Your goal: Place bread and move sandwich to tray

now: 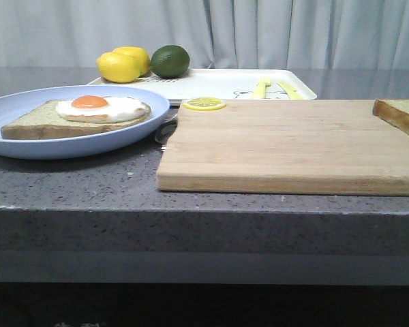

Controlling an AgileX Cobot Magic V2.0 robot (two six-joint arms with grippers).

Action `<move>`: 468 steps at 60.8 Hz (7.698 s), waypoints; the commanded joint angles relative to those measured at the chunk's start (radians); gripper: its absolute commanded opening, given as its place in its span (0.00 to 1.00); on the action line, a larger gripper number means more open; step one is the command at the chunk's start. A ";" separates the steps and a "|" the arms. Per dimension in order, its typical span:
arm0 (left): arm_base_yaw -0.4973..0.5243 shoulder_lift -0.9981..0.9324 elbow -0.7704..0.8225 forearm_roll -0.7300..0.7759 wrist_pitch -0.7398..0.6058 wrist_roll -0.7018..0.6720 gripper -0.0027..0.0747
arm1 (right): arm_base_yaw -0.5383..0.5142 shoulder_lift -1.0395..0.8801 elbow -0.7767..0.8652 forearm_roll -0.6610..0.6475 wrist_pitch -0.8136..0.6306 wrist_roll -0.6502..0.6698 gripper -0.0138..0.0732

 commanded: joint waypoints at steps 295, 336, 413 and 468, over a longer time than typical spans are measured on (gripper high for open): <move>0.005 0.502 -0.438 -0.096 -0.150 -0.008 0.90 | -0.288 1.280 -1.170 -0.122 0.652 0.133 0.90; -0.018 0.502 -0.438 -0.096 -0.150 -0.008 0.90 | -0.566 1.664 -1.362 0.651 1.000 -0.460 0.90; -0.018 0.502 -0.438 -0.096 -0.157 -0.008 0.90 | -0.562 1.637 -1.369 0.962 1.117 -0.503 0.08; -0.018 0.502 -0.438 -0.096 -0.157 -0.008 0.90 | 0.396 1.636 -1.369 1.568 0.464 -0.498 0.08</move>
